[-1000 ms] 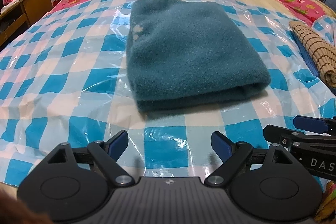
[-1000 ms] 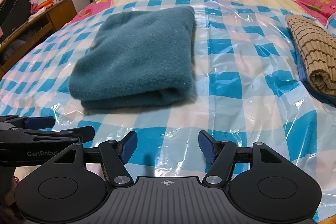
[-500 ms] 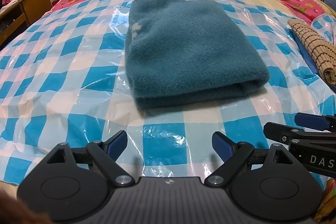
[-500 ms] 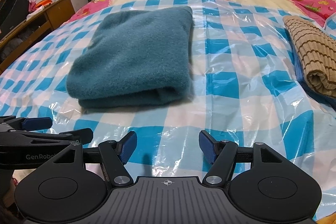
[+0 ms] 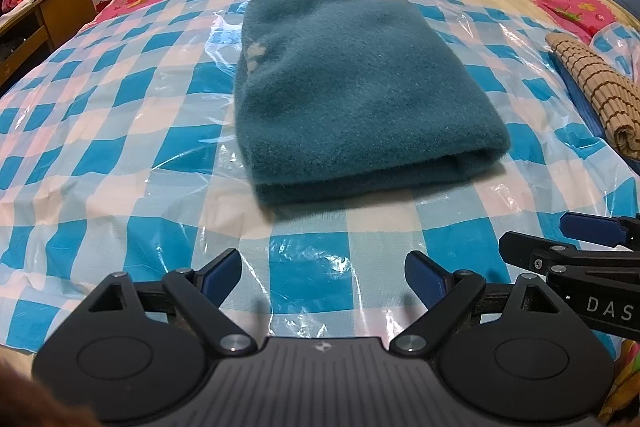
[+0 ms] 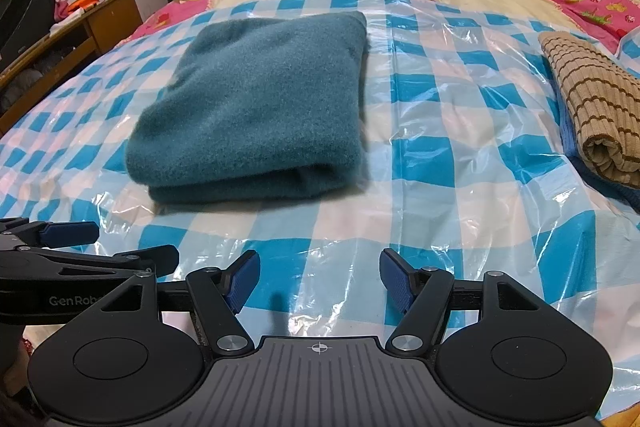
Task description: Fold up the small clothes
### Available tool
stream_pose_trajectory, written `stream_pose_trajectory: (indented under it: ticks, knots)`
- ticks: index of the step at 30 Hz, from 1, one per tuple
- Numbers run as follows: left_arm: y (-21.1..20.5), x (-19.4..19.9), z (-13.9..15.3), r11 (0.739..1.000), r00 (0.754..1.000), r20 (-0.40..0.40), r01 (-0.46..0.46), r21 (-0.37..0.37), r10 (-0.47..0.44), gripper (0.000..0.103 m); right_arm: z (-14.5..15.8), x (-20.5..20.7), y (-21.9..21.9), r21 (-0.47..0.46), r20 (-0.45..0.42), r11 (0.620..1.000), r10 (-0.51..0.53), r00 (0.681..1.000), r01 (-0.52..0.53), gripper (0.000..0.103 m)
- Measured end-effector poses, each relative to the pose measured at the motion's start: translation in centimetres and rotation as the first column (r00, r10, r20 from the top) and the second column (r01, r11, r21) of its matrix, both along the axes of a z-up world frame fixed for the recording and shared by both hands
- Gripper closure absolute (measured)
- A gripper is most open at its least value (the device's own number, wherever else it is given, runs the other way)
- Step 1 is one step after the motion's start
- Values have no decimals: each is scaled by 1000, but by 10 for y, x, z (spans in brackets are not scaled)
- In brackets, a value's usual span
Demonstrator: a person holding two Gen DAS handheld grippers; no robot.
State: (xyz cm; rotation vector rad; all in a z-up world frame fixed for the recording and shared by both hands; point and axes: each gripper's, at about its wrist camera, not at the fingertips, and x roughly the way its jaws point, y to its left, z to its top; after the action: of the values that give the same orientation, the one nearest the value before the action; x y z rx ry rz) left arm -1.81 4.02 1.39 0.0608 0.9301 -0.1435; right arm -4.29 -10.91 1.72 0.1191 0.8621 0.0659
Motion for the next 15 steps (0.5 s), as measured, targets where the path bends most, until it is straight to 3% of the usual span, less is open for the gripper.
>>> stream_pose_trajectory:
  ticks: [15]
  knots:
    - [1,0,-2,1000,1000,-11,2,4,-2,10,-1,-1,-1,-5,-3,1000,2,1000,-2,35]
